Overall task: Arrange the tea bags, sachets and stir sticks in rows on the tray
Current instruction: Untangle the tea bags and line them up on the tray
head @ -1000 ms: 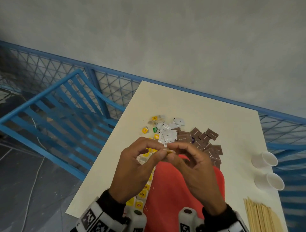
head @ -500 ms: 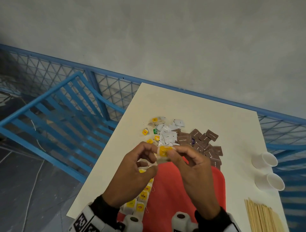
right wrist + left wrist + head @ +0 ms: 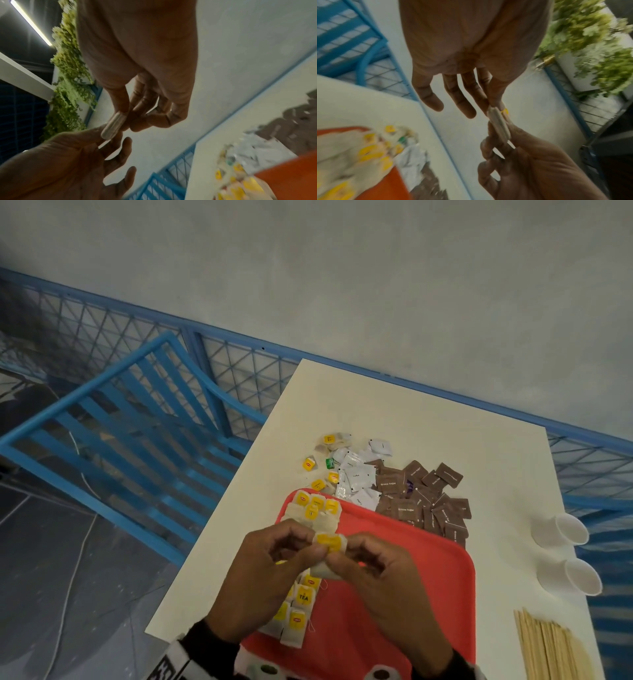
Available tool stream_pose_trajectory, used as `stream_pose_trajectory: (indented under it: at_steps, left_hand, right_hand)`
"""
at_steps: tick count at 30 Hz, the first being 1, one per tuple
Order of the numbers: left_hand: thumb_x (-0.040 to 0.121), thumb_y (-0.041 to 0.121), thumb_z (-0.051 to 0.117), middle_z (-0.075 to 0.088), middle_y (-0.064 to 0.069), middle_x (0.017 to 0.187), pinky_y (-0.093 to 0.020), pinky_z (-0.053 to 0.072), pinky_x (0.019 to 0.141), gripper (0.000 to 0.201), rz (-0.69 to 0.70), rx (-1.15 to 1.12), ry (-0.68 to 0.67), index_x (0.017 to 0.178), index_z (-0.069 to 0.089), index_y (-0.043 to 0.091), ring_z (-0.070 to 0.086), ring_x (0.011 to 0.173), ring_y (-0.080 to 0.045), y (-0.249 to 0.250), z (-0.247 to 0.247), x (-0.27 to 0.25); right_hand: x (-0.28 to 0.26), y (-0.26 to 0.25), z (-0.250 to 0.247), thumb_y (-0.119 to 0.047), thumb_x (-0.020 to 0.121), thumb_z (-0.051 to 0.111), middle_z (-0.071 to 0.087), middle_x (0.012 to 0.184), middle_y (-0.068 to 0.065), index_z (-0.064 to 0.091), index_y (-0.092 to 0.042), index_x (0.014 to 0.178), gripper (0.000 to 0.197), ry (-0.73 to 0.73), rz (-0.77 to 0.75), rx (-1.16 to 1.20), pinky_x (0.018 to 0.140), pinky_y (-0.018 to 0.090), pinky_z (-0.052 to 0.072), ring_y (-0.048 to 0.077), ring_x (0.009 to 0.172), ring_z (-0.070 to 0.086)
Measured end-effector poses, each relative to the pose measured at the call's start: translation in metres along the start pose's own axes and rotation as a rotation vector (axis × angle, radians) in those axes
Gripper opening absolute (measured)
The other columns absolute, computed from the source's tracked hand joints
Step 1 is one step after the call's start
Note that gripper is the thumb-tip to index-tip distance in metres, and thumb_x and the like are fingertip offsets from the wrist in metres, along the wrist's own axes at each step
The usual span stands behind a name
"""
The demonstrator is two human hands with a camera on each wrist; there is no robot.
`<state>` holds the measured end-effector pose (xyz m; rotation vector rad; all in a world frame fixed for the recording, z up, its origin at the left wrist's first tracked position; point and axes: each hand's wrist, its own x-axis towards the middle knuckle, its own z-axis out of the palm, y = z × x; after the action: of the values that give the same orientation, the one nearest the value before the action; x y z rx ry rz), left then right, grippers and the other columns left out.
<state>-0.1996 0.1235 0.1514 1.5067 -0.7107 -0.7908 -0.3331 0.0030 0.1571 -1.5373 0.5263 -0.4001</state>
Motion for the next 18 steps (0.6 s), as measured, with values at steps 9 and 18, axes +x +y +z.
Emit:
stream_pose_trajectory:
  at_steps: [9, 18]
  left_hand:
    - [0.09, 0.023, 0.071, 0.069, 0.005, 0.063, -0.015, 0.047, 0.058, 0.012, -0.301, 0.414, 0.19, 0.079, 0.069, 0.026, 0.062, 0.059, -0.002, -0.114, -0.05, 0.0]
    - [0.087, 0.054, 0.033, 0.061, 0.011, 0.121, -0.038, 0.043, 0.09, 0.051, -0.188, 0.923, -0.164, 0.12, 0.063, 0.03, 0.054, 0.108, -0.018, -0.147, -0.065, 0.043]
  right_hand:
    - [0.049, 0.118, 0.016, -0.007, 0.087, 0.07, 0.058, 0.059, 0.009, 0.057, -0.004, 0.069, 0.023, 0.186, 0.49, -0.153, 0.051, 0.028, 0.04, 0.013, 0.051, 0.049]
    - [0.106, 0.157, 0.051, -0.006, 0.083, 0.072, 0.049, 0.057, -0.001, 0.05, -0.016, 0.059, 0.034, 0.334, 0.632, -0.222, 0.048, 0.026, 0.042, 0.014, 0.052, 0.045]
